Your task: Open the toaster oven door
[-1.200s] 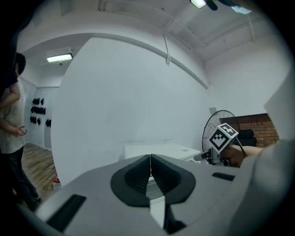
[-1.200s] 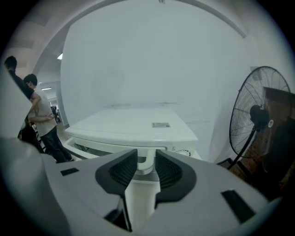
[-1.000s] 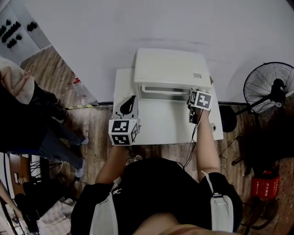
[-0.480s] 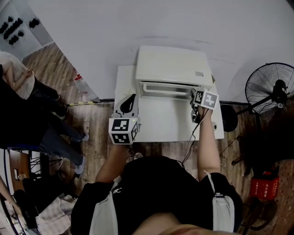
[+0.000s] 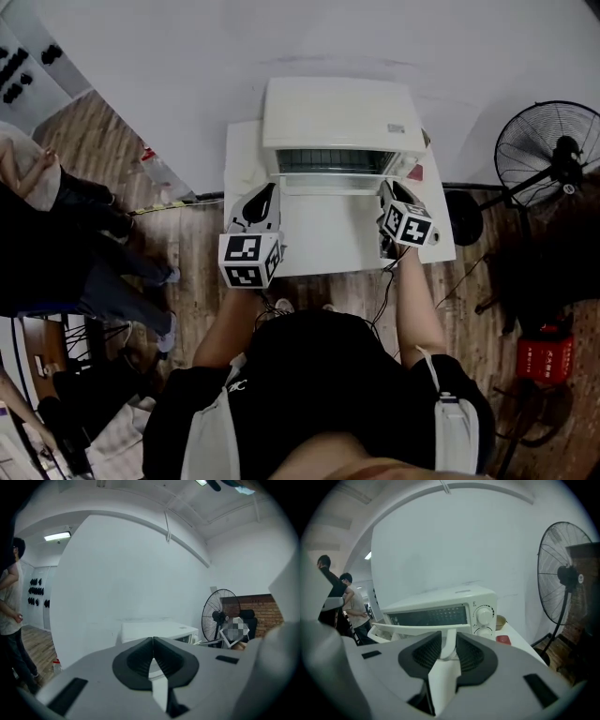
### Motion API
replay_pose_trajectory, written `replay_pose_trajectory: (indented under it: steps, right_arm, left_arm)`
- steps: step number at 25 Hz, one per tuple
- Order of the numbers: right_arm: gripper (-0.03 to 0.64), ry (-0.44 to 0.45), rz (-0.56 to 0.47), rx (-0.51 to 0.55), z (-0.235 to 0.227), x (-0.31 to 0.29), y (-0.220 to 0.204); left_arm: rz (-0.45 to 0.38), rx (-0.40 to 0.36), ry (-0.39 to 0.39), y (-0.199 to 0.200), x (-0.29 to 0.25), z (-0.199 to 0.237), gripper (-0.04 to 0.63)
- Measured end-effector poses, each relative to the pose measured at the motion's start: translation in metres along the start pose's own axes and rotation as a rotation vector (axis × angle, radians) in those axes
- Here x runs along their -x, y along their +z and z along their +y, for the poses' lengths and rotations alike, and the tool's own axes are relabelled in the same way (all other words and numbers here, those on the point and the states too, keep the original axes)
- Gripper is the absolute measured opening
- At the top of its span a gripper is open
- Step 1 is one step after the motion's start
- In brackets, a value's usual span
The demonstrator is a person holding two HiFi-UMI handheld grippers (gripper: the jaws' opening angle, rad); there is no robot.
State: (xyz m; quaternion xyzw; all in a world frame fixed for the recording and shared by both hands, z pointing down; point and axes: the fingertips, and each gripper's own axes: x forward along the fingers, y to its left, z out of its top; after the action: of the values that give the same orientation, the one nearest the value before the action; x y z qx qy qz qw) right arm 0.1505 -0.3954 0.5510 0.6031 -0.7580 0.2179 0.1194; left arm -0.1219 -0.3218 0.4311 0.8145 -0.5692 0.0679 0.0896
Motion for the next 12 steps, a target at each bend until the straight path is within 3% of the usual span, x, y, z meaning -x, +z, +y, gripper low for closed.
replay_pose_trajectory:
  steps: [12]
  right_arm:
    - [0.103, -0.037, -0.05, 0.084, 0.003, 0.027, -0.045]
  left_arm:
    - [0.035, -0.048, -0.05, -0.002, -0.01, -0.027, 0.014]
